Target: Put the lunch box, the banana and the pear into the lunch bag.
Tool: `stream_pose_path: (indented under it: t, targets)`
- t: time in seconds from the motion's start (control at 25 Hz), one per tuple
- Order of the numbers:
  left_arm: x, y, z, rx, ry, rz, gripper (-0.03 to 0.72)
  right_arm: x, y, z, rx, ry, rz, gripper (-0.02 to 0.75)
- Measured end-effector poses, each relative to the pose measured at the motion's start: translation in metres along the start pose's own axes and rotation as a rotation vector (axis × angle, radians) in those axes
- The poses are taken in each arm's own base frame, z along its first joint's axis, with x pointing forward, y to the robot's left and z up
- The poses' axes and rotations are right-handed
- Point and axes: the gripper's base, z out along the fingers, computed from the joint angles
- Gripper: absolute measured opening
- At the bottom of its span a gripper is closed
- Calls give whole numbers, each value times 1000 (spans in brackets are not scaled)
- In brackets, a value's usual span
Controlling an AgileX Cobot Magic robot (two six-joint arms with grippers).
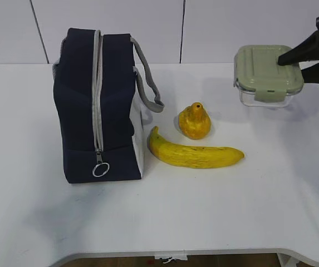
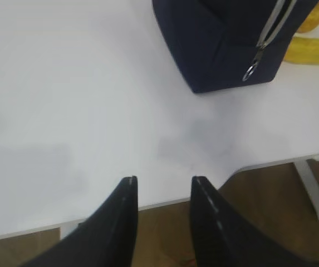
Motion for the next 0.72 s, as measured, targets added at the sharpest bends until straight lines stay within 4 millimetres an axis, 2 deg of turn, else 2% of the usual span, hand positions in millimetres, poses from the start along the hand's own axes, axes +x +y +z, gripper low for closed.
stream_pose_path:
  t: [0.16, 0.32, 0.56, 0.72]
  targets:
    - [-30, -6, 4, 63, -14, -57, 244, 2, 23, -3, -31, -17, -38, 363]
    - [-63, -8, 16, 115, 40, -119, 244, 5, 43, 6, -94, -14, -52, 363]
    - [-121, -9, 53, 195, 148, -225, 245, 10, 71, 25, -208, -1, -47, 363]
    - [-155, -4, 85, 211, 211, -229, 259, 15, 85, 37, -243, 25, -57, 362]
